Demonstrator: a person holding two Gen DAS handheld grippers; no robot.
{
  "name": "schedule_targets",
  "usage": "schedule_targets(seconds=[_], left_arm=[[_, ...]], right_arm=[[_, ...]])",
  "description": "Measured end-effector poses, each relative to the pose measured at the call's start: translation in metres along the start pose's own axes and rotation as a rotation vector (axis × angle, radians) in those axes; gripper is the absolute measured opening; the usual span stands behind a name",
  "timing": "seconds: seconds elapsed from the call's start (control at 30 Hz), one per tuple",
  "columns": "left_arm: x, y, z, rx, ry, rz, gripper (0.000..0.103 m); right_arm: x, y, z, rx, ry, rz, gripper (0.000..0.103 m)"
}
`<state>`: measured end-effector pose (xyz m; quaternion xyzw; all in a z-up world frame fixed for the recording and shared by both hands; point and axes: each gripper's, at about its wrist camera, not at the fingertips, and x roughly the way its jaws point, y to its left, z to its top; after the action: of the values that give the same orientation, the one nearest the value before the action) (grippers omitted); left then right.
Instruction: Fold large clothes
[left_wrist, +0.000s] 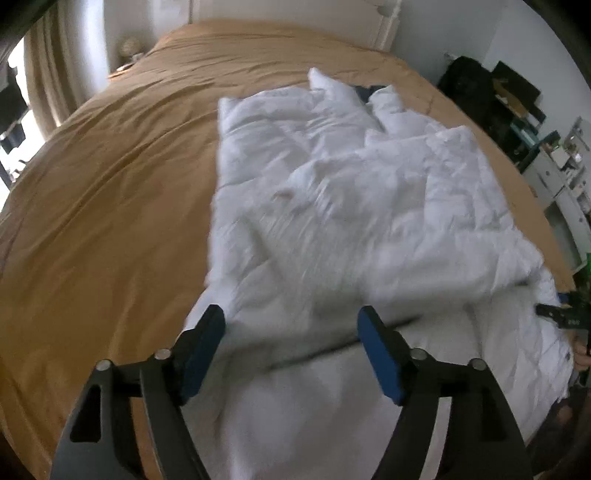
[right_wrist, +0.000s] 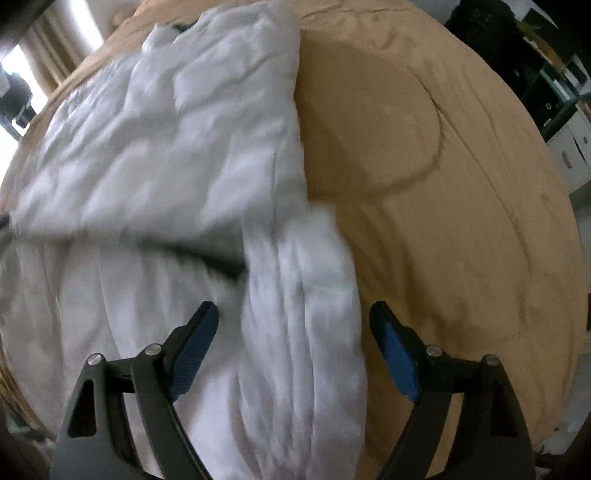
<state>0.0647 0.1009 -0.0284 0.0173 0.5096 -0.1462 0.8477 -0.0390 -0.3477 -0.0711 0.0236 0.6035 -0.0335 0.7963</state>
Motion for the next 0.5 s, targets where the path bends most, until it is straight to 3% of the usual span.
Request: schedule_targets(seconds=[0.07,0.2,0.3,0.37,0.4,0.43,0.47,0.5], left_arm=[[-0.005,0.012,-0.014,-0.015,0.015,0.032,0.075],[-0.002,0.026,-0.029,-0.083,0.030,-0.033,0.079],[0.003,0.025,-0.041,-0.080,0.057,-0.073,0.079],[0.000,0.024,-0.050,-0.066,0.058,-0.094,0.074],[0.000,0.024,-0.052,-0.058,0.059,-0.087,0.066],[0.003,0.026,-0.054,-0.069,0.066,-0.055,0.042],[0.005,0.031,-0.055,-0.095,0.081,-0.051,0.026],[0.005,0.035,-0.053,-0.126,0.079,-0.064,0.018]], right_arm=[[0.002,-0.003,-0.019,-0.001,0.029,0.023,0.084],[0.002,-0.009,-0.049,0.037,0.047,0.126,0.084],[0.001,-0.010,-0.060,0.080,0.045,0.224,0.084],[0.001,-0.006,-0.067,0.080,0.030,0.242,0.080],[0.000,-0.003,-0.069,0.069,0.024,0.235,0.066],[-0.001,0.000,-0.071,0.053,0.020,0.234,0.049],[-0.001,0.001,-0.071,0.051,0.020,0.242,0.042],[-0.002,0.005,-0.072,0.060,0.018,0.256,0.030]])
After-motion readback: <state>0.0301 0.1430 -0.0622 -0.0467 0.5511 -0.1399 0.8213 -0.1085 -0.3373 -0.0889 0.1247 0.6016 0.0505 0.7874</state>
